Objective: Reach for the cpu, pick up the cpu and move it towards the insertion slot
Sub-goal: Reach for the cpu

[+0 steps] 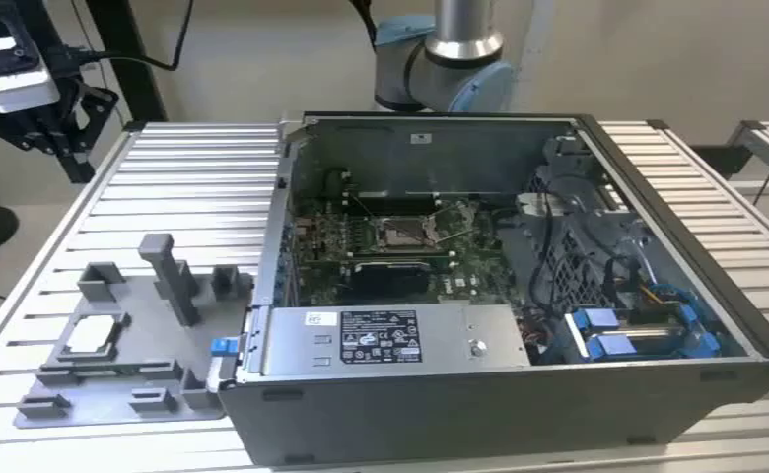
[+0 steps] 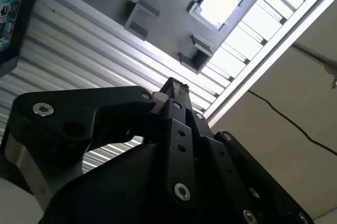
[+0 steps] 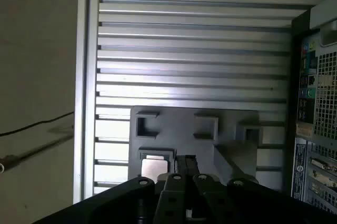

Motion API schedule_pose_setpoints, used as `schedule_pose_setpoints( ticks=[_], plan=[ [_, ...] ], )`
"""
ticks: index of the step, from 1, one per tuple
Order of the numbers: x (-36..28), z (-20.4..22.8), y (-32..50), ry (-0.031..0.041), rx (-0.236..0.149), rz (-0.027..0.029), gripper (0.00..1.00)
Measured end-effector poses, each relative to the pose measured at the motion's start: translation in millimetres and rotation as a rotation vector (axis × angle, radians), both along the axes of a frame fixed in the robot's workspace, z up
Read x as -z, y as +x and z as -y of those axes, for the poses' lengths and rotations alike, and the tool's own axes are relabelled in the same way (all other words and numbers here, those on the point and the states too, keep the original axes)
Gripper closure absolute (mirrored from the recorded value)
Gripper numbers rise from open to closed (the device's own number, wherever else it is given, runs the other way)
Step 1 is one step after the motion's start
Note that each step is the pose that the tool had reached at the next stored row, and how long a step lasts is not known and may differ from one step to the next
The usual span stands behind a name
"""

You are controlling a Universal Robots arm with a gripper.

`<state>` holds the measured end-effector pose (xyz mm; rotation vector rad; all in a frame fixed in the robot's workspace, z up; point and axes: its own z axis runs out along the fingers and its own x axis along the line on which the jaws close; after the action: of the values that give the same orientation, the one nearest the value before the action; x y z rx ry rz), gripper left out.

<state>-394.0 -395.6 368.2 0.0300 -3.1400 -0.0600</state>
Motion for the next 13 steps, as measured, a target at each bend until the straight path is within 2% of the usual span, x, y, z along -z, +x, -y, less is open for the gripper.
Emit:
schedule_pose_setpoints(
  ticks=[9, 13],
  plan=[
    [-0.1, 0.0, -0.1, -0.0001, 0.000, -0.0002, 1.00],
    [0.0, 0.4, -2.8, 0.0000, 0.000, 0.0000, 1.00]
  ],
)
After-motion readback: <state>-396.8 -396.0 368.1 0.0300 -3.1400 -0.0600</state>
